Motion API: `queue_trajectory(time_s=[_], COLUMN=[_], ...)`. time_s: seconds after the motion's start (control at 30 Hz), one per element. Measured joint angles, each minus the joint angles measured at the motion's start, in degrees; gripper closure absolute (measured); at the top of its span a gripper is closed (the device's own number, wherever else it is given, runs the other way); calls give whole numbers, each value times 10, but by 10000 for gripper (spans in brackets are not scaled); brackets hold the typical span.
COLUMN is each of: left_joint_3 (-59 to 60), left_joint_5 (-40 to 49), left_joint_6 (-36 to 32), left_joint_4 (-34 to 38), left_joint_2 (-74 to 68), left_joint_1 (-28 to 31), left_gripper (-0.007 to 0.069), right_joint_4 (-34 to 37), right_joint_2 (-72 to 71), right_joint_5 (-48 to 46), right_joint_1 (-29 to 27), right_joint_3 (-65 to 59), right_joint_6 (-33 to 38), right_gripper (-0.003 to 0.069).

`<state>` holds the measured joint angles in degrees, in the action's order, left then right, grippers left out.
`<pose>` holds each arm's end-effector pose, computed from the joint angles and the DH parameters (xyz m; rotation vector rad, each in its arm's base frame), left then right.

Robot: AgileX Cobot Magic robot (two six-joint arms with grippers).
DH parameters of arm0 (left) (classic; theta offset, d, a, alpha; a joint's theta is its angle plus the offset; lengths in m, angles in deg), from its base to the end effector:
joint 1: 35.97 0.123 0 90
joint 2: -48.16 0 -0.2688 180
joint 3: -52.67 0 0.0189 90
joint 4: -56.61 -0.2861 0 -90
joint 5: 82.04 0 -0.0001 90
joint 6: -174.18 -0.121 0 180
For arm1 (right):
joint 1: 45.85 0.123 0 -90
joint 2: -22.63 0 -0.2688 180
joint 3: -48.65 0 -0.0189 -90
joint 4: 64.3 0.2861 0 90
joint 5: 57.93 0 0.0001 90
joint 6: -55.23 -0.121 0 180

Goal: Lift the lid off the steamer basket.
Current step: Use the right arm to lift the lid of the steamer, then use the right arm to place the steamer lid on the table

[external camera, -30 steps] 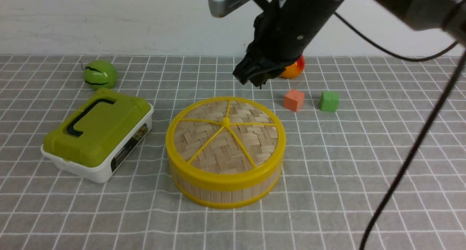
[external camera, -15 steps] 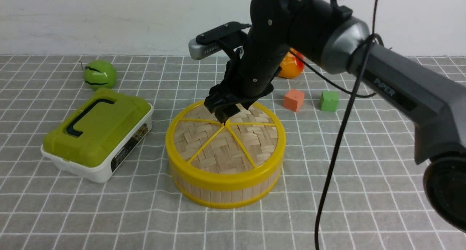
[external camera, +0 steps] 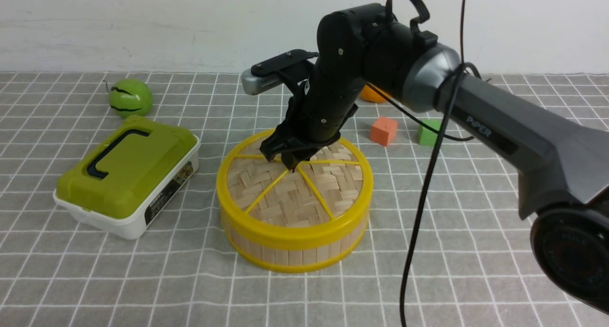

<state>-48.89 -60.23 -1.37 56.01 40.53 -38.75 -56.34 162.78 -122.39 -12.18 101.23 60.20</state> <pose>0.1327 -0.0060 0.1599 -0.0210 1.8834 -0.0762 0.4477 0.3164 0.2204 -0.8510 2.5437 0.3481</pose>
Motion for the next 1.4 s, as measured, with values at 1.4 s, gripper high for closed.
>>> queue_trajectory(time_s=[1.4], left_joint_3=[0], left_joint_5=[-1], left_joint_6=[0], left_joint_4=[0], left_joint_2=[0], left_joint_1=[0], left_gripper=[386], right_joint_4=[-94], right_joint_2=[-362], right_joint_5=[172], right_joint_1=[-217], right_joint_3=[-540], right_joint_6=[-1], right_gripper=[582])
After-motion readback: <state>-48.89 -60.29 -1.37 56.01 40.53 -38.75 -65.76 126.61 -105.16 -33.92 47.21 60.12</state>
